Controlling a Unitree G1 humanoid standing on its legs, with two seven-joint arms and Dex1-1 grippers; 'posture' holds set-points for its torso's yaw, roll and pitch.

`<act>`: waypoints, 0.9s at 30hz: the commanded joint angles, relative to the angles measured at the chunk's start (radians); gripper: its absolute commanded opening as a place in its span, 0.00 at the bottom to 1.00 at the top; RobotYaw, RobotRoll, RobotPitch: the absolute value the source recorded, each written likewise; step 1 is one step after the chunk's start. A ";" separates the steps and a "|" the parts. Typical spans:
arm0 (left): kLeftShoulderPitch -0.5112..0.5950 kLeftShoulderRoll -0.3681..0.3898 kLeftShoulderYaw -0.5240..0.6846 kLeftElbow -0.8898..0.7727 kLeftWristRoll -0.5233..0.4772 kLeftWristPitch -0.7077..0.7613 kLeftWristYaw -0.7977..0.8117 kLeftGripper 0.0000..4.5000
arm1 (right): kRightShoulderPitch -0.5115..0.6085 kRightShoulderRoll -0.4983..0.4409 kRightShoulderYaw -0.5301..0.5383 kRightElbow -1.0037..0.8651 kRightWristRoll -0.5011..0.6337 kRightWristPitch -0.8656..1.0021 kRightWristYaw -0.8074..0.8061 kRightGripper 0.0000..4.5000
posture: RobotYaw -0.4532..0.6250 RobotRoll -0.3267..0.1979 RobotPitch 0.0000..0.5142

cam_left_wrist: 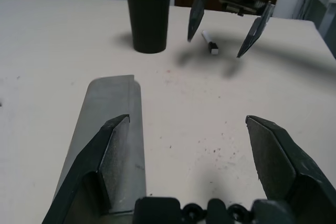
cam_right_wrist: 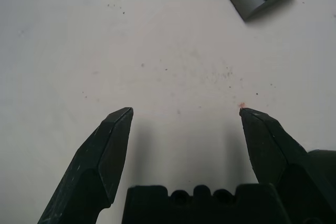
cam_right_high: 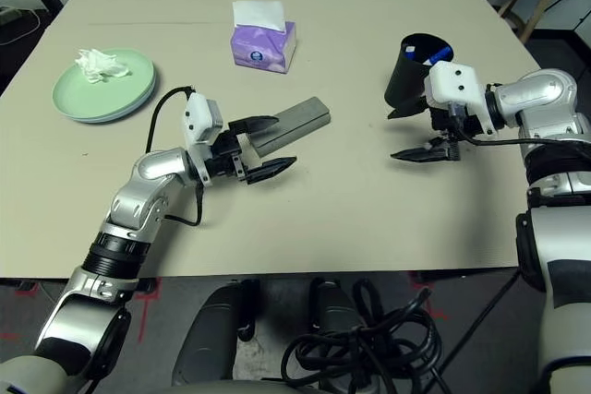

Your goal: Organize and tidy the items on the table.

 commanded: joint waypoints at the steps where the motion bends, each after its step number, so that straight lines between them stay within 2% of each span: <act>1: 0.017 0.004 0.002 -0.036 -0.011 0.016 0.011 1.00 | -0.057 -0.058 0.060 0.043 -0.041 -0.071 0.011 0.99 | 0.53 0.62 0.58; 6: 0.016 0.003 0.005 -0.047 -0.014 0.022 0.025 1.00 | -0.122 -0.116 0.147 0.092 -0.138 -0.171 0.011 0.99 | 0.53 0.62 0.61; 11: 0.018 0.006 0.008 -0.061 -0.017 0.028 0.032 1.00 | -0.151 -0.116 0.165 0.119 -0.216 -0.218 -0.002 0.99 | 0.53 0.62 0.63; 13: 0.022 0.009 0.008 -0.068 -0.018 0.031 0.036 1.00 | -0.150 -0.115 0.177 0.122 -0.254 -0.243 -0.032 0.99 | 0.54 0.62 0.64; 17: 0.037 0.014 0.011 -0.089 -0.022 0.043 0.045 1.00 | -0.159 -0.123 0.232 0.122 -0.383 -0.289 -0.194 0.99 | 0.54 0.62 0.65; 27: 0.050 0.008 0.012 -0.096 -0.022 0.042 0.070 1.00 | -0.242 -0.123 0.309 0.154 -0.535 -0.327 -0.301 0.99 | 0.55 0.62 0.64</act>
